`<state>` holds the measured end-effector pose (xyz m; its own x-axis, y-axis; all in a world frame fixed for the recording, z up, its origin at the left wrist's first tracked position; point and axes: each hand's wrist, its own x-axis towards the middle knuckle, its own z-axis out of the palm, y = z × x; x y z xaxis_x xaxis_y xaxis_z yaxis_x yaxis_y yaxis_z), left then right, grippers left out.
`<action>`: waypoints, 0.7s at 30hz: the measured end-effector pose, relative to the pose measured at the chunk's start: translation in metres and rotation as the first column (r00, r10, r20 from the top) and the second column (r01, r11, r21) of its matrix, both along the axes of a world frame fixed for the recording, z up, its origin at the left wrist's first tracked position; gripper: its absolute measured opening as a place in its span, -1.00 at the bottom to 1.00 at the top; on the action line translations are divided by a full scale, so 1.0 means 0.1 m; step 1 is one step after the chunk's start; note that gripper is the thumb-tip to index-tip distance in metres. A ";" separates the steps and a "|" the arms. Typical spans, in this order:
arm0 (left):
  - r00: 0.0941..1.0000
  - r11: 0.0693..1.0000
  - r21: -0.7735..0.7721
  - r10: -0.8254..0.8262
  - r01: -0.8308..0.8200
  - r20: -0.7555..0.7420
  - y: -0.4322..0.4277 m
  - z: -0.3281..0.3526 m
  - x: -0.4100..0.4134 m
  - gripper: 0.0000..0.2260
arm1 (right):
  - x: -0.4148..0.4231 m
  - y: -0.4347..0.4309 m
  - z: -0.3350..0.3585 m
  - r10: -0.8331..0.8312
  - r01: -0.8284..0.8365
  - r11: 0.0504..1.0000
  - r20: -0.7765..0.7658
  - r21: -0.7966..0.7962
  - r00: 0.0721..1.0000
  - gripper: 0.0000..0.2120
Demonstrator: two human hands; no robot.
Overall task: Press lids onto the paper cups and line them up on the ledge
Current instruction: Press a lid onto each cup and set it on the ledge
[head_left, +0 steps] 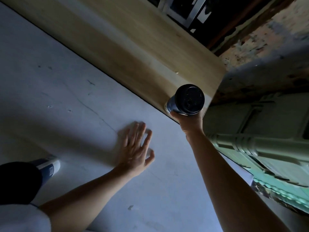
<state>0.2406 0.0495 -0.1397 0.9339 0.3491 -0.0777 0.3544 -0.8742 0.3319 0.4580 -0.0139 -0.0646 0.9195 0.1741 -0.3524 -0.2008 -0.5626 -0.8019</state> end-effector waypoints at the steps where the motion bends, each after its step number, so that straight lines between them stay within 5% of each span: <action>1: 1.000 1.000 -0.003 -0.005 0.005 -0.003 0.01 0.01 0.00 -0.35 | -0.02 0.01 0.01 -0.001 0.001 1.000 0.000 0.000 1.000 -0.15; 7: 1.000 0.994 -0.103 -0.016 0.018 0.016 0.10 0.15 -0.05 -0.48 | -0.17 -0.02 0.10 -0.002 0.002 1.000 0.007 0.001 1.000 -0.12; 13: 1.000 0.995 -0.099 0.005 -0.004 0.010 0.19 0.27 -0.50 -0.51 | -0.55 -0.21 0.26 -0.083 0.079 0.996 -0.146 -0.029 0.986 -0.15; 17: 1.000 0.997 -0.082 -0.009 0.008 -0.019 0.14 0.27 -1.05 -0.50 | -1.17 -0.39 0.25 0.083 -0.127 0.956 -0.174 -0.263 0.981 -0.36; 21: 1.000 0.999 -0.033 -0.015 0.014 -0.026 0.07 0.27 -1.72 -0.51 | -2.14 -0.62 0.14 0.346 -0.380 0.792 -0.161 -0.477 0.924 -0.50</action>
<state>0.0685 0.0567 -0.1126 0.9363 0.3323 -0.1136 0.3507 -0.8682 0.3510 0.2444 -0.0754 -0.0508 0.7967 0.2794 -0.5360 0.0585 -0.9182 -0.3918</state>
